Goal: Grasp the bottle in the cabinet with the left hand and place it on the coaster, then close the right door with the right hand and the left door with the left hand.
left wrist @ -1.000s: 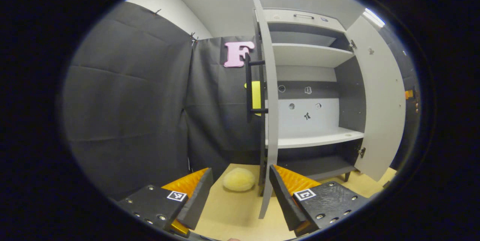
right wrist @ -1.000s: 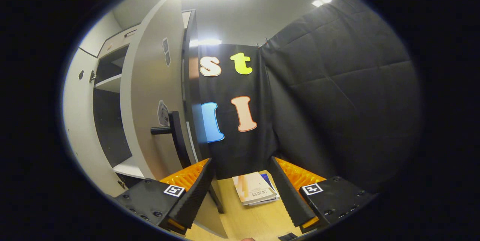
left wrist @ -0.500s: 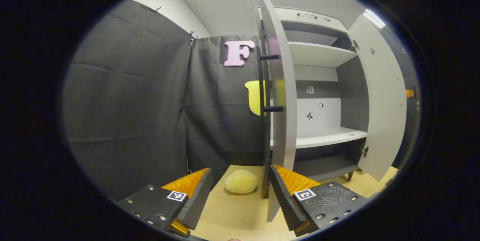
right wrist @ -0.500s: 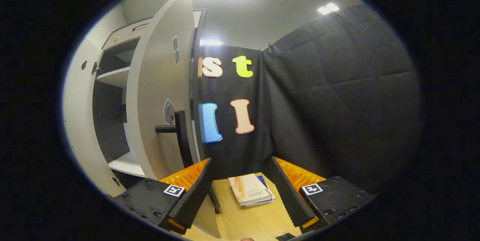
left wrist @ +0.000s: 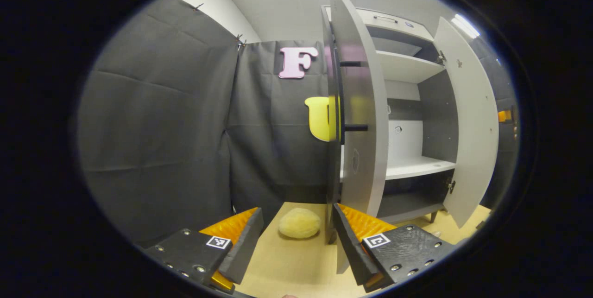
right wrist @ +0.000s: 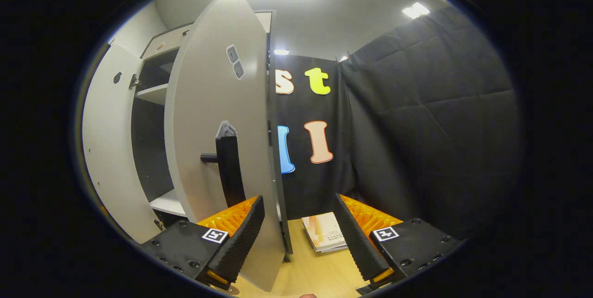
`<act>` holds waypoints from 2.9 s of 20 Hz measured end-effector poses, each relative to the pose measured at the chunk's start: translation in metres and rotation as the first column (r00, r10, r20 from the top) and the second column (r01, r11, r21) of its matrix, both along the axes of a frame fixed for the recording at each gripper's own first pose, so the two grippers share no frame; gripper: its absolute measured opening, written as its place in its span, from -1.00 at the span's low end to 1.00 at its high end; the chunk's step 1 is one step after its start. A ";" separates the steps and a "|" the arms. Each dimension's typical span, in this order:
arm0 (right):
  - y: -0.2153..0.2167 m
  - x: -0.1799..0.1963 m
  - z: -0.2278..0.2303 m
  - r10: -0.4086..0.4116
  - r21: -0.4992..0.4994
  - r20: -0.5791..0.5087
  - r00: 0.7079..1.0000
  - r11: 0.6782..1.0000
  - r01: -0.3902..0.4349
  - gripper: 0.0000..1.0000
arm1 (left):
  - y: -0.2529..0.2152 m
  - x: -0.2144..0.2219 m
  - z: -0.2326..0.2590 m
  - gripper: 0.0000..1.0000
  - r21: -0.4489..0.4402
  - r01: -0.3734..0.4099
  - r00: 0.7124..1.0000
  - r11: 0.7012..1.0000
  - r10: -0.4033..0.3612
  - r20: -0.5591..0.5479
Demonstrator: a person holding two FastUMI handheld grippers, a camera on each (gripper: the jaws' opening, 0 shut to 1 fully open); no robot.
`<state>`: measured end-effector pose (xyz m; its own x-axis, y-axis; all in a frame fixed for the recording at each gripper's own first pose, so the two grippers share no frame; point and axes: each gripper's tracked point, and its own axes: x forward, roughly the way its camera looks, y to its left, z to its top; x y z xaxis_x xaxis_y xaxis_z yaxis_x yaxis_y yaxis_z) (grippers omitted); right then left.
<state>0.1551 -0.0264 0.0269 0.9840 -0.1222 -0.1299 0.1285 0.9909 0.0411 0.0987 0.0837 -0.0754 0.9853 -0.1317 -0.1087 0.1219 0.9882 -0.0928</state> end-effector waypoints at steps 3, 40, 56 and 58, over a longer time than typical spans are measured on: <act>0.012 0.001 0.001 0.003 -0.021 0.003 1.000 1.000 -0.003 0.94 | 0.007 -0.001 0.000 0.73 -0.008 0.001 1.000 1.000 -0.001 0.001; 0.096 0.023 -0.025 0.049 -0.124 0.002 0.999 0.991 -0.049 0.95 | 0.071 0.043 0.030 0.77 -0.014 -0.010 0.999 1.000 0.010 -0.043; 0.060 -0.022 -0.081 0.030 -0.110 -0.076 0.997 0.993 -0.039 0.95 | 0.010 0.091 0.121 0.77 -0.042 0.091 0.995 0.995 -0.089 0.039; 0.047 -0.023 -0.081 0.037 -0.104 -0.082 0.996 0.994 -0.045 0.95 | 0.011 0.091 0.125 0.77 0.004 0.048 0.998 0.999 -0.048 0.048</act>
<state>0.1323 0.0210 -0.0539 0.9755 -0.0989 -0.1964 0.0862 0.9937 -0.0723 0.1892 0.0951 0.0496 0.9820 -0.1784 -0.0615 0.1731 0.9814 -0.0826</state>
